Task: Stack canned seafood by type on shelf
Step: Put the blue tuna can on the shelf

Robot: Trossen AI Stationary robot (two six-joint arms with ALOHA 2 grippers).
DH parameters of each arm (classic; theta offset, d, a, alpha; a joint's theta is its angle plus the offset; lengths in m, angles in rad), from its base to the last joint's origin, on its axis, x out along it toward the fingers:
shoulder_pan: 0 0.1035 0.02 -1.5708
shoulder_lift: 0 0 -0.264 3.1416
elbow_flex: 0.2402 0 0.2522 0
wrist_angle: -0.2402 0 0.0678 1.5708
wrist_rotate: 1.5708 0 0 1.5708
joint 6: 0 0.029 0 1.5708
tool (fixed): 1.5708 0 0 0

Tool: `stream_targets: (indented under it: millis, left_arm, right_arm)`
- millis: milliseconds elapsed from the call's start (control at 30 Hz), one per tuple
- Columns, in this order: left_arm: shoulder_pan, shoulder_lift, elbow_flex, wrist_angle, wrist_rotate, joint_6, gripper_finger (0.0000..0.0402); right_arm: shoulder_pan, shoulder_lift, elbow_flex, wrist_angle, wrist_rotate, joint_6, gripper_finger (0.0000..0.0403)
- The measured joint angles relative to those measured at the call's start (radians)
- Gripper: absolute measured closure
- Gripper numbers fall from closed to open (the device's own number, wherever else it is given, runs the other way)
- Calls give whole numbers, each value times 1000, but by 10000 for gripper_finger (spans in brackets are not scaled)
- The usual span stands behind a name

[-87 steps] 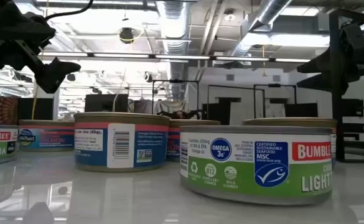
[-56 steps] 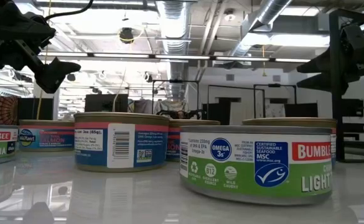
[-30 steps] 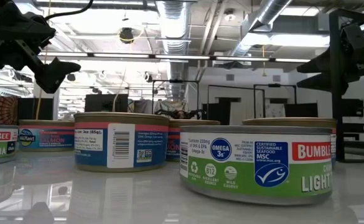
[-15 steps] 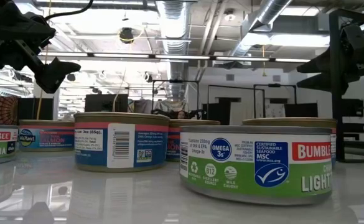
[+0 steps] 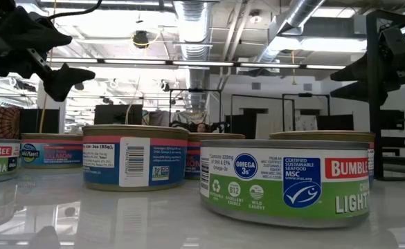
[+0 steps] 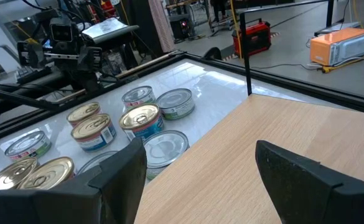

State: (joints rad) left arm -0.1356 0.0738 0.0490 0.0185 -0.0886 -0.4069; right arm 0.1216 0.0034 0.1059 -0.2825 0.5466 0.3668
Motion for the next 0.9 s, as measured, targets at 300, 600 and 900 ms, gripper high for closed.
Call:
stream_targets:
  millis: [300,600,900]
  left_arm:
    - [0,0,0,3,-2,-56,77]
    - [0,0,0,-3,-5,-67,77]
    - [0,0,0,-2,-21,17,77]
  right_arm:
    - [0,0,0,3,0,0,81]
    - [0,0,0,6,0,0,81]
    - [0,0,0,3,-14,75,81]
